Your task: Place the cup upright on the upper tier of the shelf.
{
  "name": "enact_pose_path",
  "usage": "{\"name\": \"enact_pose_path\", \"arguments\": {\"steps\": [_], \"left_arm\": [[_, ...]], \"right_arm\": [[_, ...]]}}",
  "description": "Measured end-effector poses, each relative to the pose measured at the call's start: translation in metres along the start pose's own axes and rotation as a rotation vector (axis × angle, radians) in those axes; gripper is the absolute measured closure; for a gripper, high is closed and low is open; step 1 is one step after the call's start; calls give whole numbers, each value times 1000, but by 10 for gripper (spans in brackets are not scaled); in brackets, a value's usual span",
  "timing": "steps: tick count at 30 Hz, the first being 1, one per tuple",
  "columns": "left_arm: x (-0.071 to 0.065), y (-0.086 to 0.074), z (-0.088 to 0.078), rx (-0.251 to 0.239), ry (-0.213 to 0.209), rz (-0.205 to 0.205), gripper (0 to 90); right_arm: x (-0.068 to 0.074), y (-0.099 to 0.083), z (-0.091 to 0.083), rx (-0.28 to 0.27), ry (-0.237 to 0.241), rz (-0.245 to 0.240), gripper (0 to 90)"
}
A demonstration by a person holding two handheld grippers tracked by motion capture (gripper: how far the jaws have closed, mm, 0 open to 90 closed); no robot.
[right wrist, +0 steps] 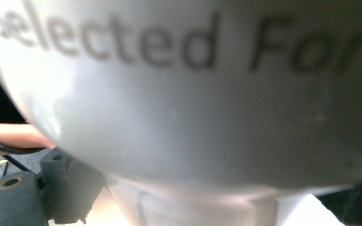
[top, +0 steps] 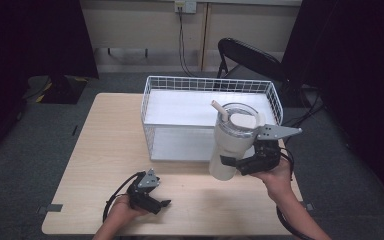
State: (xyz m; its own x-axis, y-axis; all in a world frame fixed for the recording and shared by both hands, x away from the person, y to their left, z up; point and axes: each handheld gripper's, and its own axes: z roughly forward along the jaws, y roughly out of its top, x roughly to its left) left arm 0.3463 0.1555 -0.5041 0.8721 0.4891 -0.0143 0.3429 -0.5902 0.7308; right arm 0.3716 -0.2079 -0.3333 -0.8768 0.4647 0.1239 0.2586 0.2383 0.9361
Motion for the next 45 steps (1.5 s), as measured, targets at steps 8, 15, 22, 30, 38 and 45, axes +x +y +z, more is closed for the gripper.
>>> {"name": "enact_pose_path", "arguments": {"steps": [8,15,22,30,38,45], "left_arm": [[0,0,0,0,0,0,96],[0,0,0,0,0,0,96],[0,0,0,0,0,0,95],[0,0,0,0,1,1,95],[0,0,0,-3,2,-2,95],[0,0,0,-4,2,-2,96]], "right_arm": [[1,8,2,9,6,13,98],[1,16,2,5,-1,14,98],[2,30,-1,12,-4,9,98],[-1,36,-1,17,-10,2,98],[-1,53,-3,14,-16,-1,98],[1,67,-5,26,-14,-6,98]]}}
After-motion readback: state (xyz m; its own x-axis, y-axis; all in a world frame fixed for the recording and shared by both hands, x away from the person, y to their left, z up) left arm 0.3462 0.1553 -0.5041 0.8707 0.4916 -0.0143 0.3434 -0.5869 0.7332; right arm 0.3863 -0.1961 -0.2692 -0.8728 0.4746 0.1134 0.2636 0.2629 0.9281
